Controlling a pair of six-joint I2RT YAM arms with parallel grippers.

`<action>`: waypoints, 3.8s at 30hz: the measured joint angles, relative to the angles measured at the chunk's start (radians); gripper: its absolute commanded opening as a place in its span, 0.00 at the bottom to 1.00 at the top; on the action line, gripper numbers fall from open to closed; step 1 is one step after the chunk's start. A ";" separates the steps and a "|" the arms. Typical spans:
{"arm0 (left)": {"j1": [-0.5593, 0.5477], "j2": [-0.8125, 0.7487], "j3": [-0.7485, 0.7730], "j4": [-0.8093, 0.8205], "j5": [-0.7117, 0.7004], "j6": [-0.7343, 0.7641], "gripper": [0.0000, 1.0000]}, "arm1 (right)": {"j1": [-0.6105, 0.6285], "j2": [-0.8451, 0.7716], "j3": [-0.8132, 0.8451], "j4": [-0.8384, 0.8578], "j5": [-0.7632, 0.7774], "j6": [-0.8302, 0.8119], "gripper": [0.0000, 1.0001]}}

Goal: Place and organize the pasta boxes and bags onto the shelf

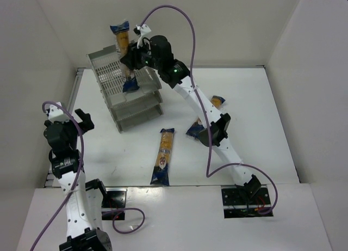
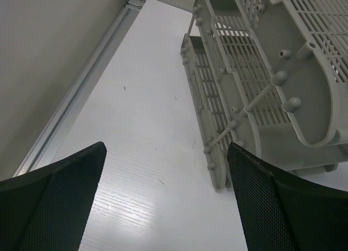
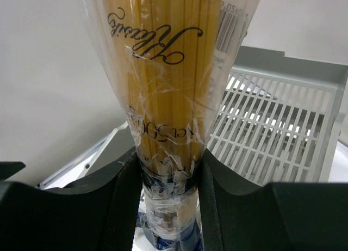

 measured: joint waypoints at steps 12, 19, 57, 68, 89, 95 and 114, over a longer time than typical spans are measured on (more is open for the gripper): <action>0.000 -0.010 -0.010 -0.001 0.000 -0.001 0.99 | 0.021 0.006 0.000 0.072 0.074 -0.039 0.92; 0.000 -0.011 -0.010 -0.002 -0.001 -0.001 0.99 | 0.021 0.010 0.031 0.067 0.093 -0.061 1.00; -0.049 -0.166 -0.063 0.015 -0.061 -0.024 0.99 | -0.320 -0.993 -1.787 -0.100 0.400 0.056 1.00; -0.003 -0.132 -0.063 0.010 -0.044 -0.024 0.99 | -0.381 -0.713 -1.748 0.009 0.280 0.219 0.95; 0.032 -0.049 -0.063 0.008 -0.037 -0.023 0.99 | -0.313 -0.663 -1.771 -0.014 0.397 0.290 0.58; 0.032 -0.049 -0.063 0.010 -0.038 -0.023 0.99 | -0.296 -0.666 -1.754 0.041 0.431 0.237 0.00; -0.024 -0.104 -0.063 0.029 -0.045 -0.024 0.99 | -0.277 -1.207 -1.976 -0.097 -0.032 -0.306 0.00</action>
